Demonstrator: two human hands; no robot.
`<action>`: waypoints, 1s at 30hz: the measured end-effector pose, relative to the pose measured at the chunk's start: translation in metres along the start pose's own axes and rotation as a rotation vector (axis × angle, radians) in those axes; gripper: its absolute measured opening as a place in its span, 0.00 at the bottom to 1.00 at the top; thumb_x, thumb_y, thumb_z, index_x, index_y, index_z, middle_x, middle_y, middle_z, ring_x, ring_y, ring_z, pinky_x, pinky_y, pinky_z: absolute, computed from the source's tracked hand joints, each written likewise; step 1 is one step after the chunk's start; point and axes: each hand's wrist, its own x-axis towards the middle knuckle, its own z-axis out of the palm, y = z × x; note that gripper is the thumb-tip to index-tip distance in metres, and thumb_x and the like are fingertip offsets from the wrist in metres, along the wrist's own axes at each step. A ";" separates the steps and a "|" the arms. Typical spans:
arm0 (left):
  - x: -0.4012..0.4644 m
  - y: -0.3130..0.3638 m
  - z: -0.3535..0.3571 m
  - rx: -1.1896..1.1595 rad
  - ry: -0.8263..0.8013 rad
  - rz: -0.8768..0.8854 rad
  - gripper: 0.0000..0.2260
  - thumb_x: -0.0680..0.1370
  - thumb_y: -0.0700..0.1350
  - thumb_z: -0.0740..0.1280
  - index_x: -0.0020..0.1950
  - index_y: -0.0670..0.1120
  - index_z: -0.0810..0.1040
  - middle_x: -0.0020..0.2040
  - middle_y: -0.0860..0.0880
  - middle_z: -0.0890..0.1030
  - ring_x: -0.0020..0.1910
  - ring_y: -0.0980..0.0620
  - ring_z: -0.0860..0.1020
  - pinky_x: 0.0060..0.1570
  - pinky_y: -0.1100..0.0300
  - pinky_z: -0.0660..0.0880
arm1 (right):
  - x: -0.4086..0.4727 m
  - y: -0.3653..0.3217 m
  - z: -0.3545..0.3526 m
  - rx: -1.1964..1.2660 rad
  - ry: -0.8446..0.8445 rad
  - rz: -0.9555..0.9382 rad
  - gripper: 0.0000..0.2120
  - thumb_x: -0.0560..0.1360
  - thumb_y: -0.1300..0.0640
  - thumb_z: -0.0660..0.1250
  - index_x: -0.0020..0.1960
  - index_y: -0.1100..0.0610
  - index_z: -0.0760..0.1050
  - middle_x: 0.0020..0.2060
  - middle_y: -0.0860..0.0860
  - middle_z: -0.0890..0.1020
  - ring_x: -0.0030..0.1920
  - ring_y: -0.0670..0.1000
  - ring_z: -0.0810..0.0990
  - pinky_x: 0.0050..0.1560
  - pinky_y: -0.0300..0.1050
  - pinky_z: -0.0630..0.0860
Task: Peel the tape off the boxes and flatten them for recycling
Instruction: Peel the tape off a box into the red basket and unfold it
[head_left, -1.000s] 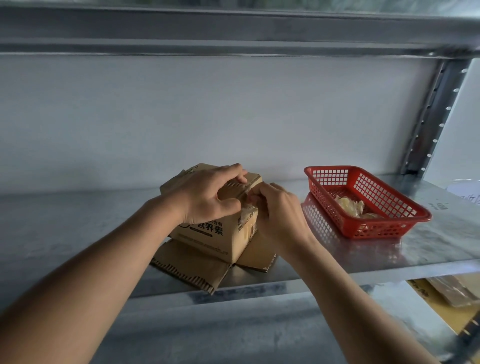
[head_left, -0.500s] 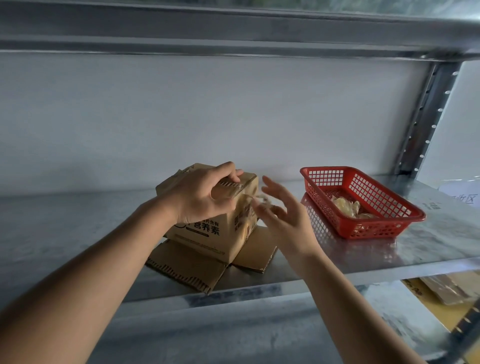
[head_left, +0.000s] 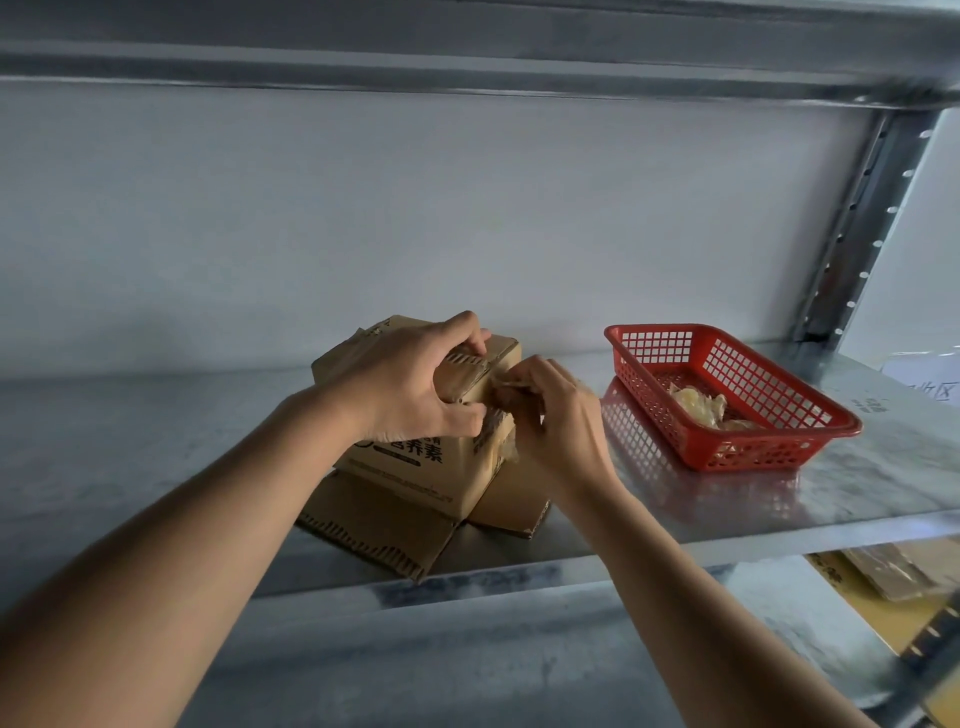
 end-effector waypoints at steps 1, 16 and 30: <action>0.000 0.000 0.000 0.008 0.001 -0.002 0.26 0.65 0.68 0.68 0.60 0.61 0.69 0.71 0.66 0.74 0.56 0.55 0.81 0.53 0.49 0.79 | 0.000 -0.001 0.000 -0.015 -0.021 -0.002 0.15 0.75 0.71 0.68 0.49 0.52 0.79 0.46 0.49 0.85 0.47 0.47 0.83 0.45 0.37 0.76; 0.002 -0.002 -0.003 -0.001 -0.045 -0.021 0.27 0.66 0.66 0.68 0.64 0.62 0.70 0.66 0.69 0.73 0.60 0.64 0.72 0.49 0.72 0.66 | 0.036 -0.008 -0.038 0.017 -0.467 0.203 0.13 0.79 0.65 0.70 0.41 0.50 0.73 0.36 0.54 0.84 0.36 0.50 0.84 0.40 0.51 0.79; 0.011 -0.010 0.002 0.061 -0.022 0.001 0.31 0.67 0.69 0.65 0.67 0.59 0.71 0.67 0.66 0.75 0.63 0.57 0.75 0.57 0.51 0.76 | 0.018 0.000 -0.050 0.196 -0.057 0.262 0.18 0.70 0.52 0.81 0.58 0.49 0.83 0.52 0.43 0.85 0.40 0.47 0.87 0.45 0.51 0.86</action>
